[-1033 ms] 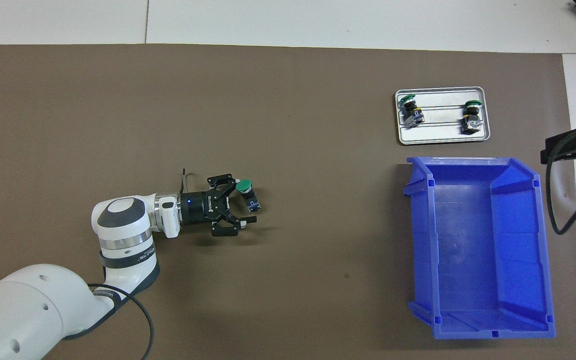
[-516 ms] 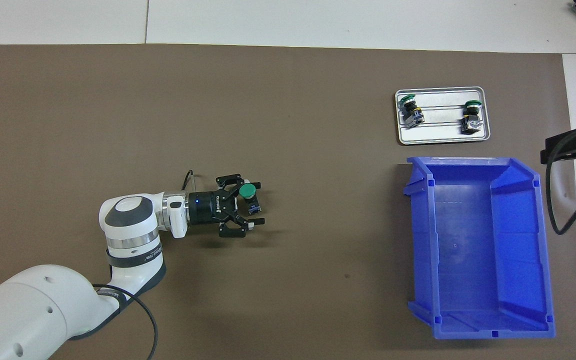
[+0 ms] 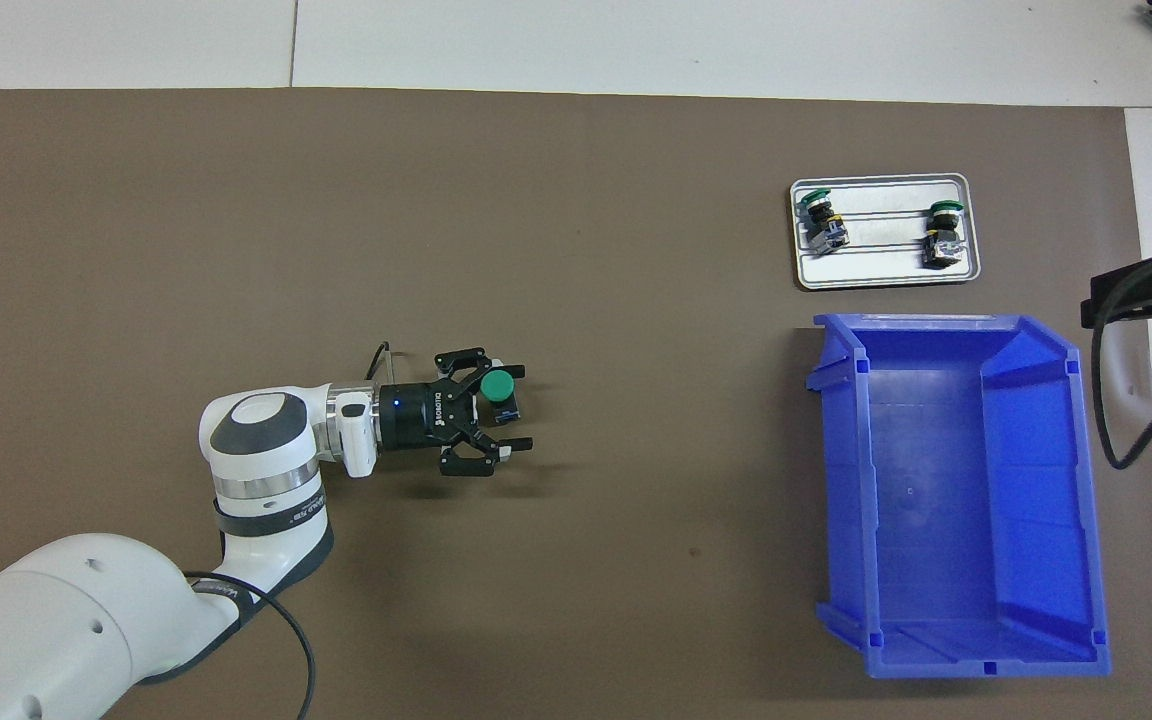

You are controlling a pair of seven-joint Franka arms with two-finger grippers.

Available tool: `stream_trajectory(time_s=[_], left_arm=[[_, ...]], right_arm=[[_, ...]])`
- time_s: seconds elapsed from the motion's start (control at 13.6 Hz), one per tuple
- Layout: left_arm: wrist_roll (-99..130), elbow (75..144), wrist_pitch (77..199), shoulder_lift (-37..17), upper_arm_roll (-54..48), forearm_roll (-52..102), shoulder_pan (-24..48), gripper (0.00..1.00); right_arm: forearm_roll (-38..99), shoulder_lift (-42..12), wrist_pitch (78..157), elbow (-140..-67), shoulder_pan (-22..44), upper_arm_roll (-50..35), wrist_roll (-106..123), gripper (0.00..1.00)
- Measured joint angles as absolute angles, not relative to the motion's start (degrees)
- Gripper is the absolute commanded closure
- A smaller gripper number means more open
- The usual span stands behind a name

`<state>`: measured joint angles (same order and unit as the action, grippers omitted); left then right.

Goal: Place and press button with both arms

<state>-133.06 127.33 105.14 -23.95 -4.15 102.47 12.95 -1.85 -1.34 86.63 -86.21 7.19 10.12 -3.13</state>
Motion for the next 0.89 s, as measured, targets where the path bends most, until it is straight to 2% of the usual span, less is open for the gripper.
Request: stream_trajectory(time_s=[0.89], left_arm=[[-133.21,128.47,105.11,-22.18,-4.2,102.47,12.91,0.0]], right_arm=[[-1.85,-1.34,86.63,-86.21,7.19,10.12,-3.13,0.0]])
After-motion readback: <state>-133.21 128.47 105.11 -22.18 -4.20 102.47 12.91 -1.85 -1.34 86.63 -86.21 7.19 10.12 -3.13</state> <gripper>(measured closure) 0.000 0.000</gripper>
